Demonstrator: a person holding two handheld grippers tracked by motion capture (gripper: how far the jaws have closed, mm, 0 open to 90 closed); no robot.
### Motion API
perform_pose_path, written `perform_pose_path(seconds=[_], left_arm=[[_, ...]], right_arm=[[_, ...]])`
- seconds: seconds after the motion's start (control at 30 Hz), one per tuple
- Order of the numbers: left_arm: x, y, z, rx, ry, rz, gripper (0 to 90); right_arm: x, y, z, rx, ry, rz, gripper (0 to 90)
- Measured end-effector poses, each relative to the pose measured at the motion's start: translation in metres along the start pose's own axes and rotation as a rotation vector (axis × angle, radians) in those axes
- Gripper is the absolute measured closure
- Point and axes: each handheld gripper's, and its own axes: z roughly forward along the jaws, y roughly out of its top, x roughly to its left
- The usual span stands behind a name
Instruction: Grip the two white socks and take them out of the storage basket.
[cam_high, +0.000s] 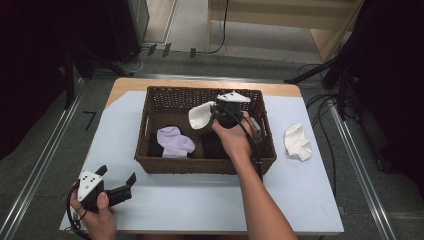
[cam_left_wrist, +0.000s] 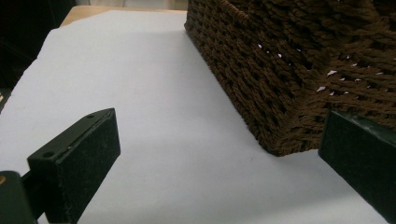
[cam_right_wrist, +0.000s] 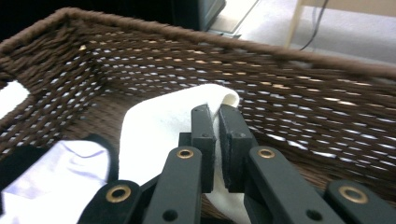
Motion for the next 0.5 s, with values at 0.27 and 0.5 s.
perform_pose_path(seconds=[0.27,0.5], left_arm=[[0.000,0.000,0.000,0.002,0.004,0.004,0.0],[-0.001,0.000,0.000,0.001,0.005,0.006,0.0]], right_arm=[[-0.031,-0.005,-0.031,-0.066,-0.059,0.016,86.1],[-0.048,-0.006,-0.060,-0.172,-0.097,0.016,86.1]])
